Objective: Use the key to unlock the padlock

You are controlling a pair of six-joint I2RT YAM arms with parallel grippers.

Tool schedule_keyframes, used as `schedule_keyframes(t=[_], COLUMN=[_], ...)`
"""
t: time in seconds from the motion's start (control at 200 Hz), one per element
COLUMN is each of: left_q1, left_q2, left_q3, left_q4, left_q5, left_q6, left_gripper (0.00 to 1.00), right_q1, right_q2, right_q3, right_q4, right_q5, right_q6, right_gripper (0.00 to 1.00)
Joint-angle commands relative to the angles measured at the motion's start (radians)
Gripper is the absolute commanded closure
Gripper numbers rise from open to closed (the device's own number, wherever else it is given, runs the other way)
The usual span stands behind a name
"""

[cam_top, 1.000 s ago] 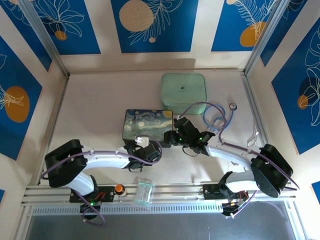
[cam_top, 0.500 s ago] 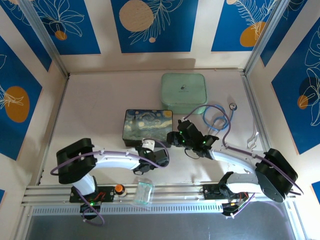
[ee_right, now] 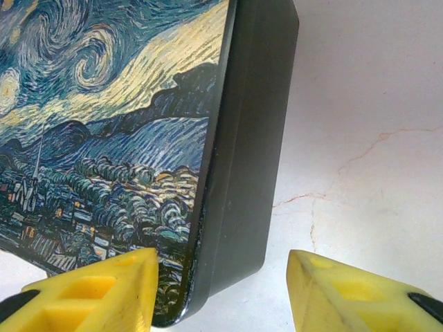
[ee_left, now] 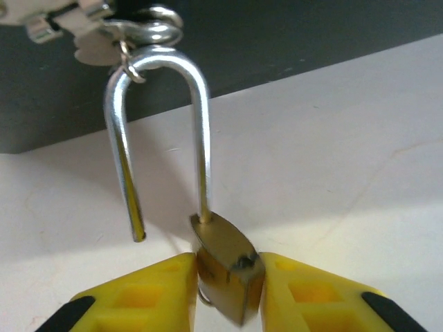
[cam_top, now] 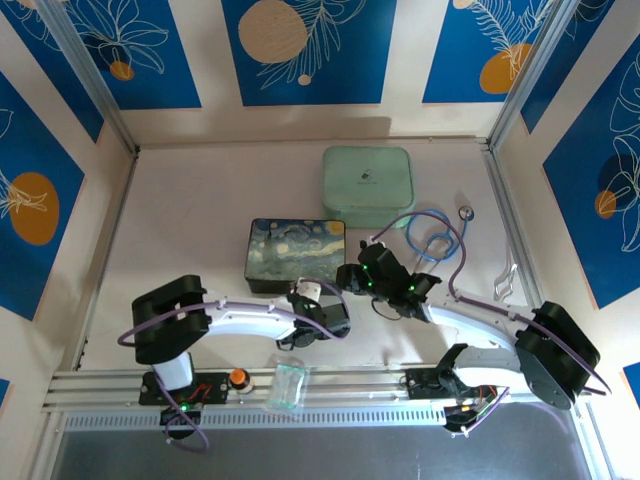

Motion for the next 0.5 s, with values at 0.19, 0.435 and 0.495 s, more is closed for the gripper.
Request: schedule_keyframes(t=[0.19, 0.435, 0.495], left_q1=[-0.015, 0.08, 0.131], left_q2=[-0.162, -0.486, -0.581], left_q3=[-0.006, -0.13, -0.177], left_q4=[-0.007, 0.11, 0.16], left_q5=[0.02, 0.061, 0.108], left_q6=[0.02, 0.089, 0.108], left_gripper=[0.28, 0.01, 0.01], right_q1=[0.017, -0.013, 0.023], right_q2=[-0.116, -0.298, -0.32], right_q3=[-0.09, -0.12, -0.109], right_q4=[-0.022, -0.106, -0.147], right_q5=[0.042, -0.115, -0.103], right_q6=[0.011, -0.047, -0.038], right_gripper=[0.03, 0.01, 0.01])
